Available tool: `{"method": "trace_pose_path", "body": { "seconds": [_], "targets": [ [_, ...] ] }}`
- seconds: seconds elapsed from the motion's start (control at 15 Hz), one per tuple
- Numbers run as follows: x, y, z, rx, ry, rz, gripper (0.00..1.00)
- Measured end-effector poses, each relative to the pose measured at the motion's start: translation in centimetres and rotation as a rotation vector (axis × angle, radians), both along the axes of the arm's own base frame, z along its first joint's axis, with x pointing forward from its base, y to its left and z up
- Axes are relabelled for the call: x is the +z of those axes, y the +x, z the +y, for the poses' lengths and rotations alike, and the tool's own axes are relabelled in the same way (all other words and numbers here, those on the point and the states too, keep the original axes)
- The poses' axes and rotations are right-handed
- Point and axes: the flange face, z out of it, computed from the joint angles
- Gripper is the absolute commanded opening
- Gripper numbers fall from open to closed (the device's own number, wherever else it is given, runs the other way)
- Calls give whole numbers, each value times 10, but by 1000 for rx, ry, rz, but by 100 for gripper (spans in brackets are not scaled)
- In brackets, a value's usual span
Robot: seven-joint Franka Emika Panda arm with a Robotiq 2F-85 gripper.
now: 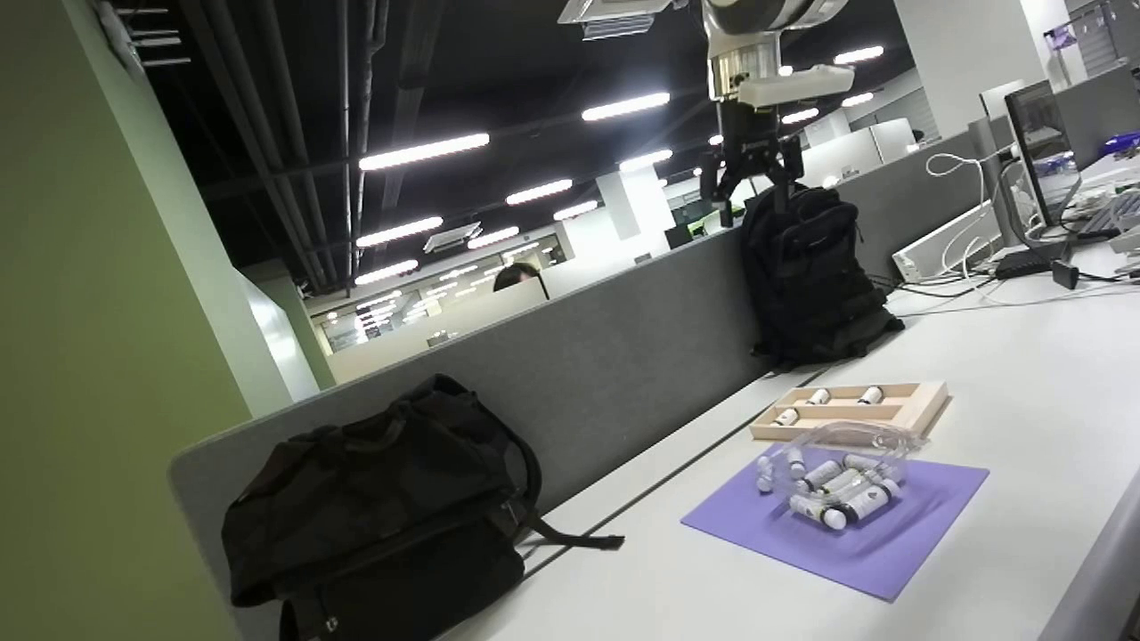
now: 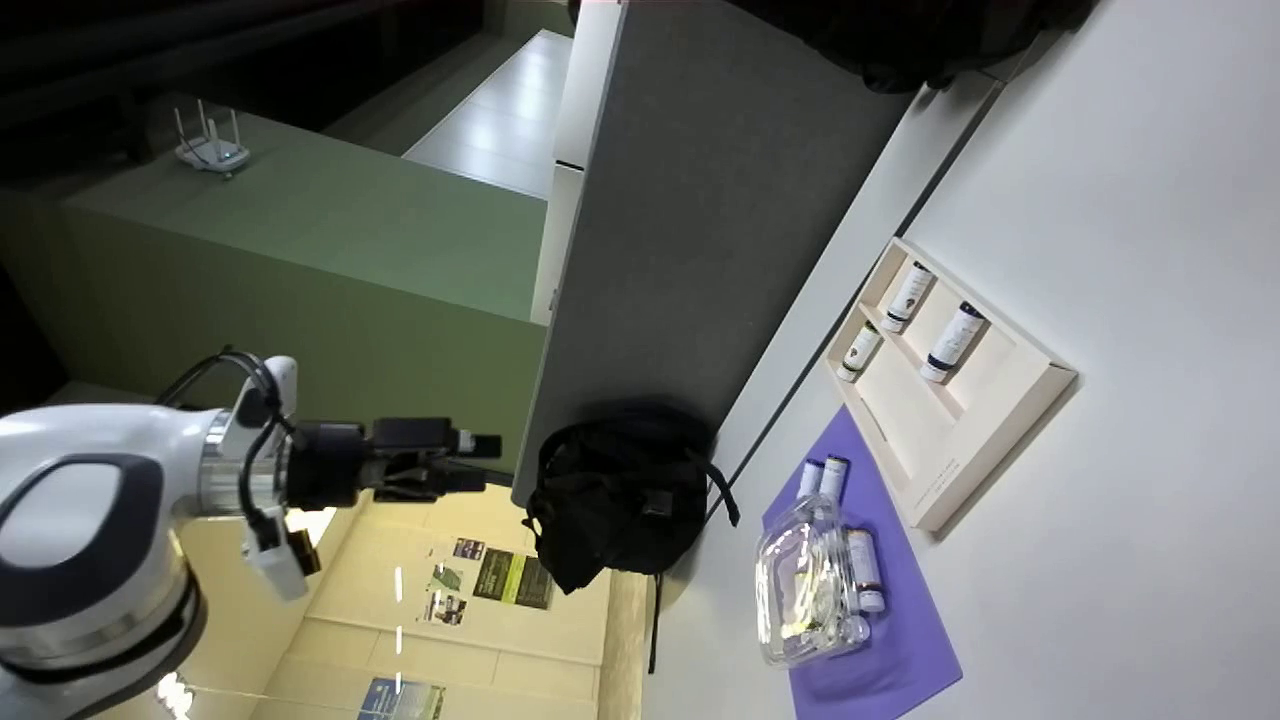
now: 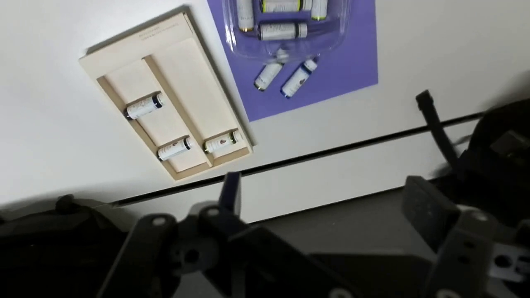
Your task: Remove the bottle from the top right part of the segment tray and put it on the table
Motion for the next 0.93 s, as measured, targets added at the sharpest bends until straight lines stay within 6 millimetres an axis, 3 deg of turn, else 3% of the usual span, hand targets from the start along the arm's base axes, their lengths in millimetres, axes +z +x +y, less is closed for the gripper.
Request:
{"method": "trace_pose_path", "body": {
  "seconds": [0.27, 0.47, 0.93],
  "targets": [
    [-40, 62, -13, -170, 38, -3, 100],
    [-68, 90, -10, -223, 58, 40, 100],
    [-68, 97, -9, -230, 63, 37, 100]
  ]
}}
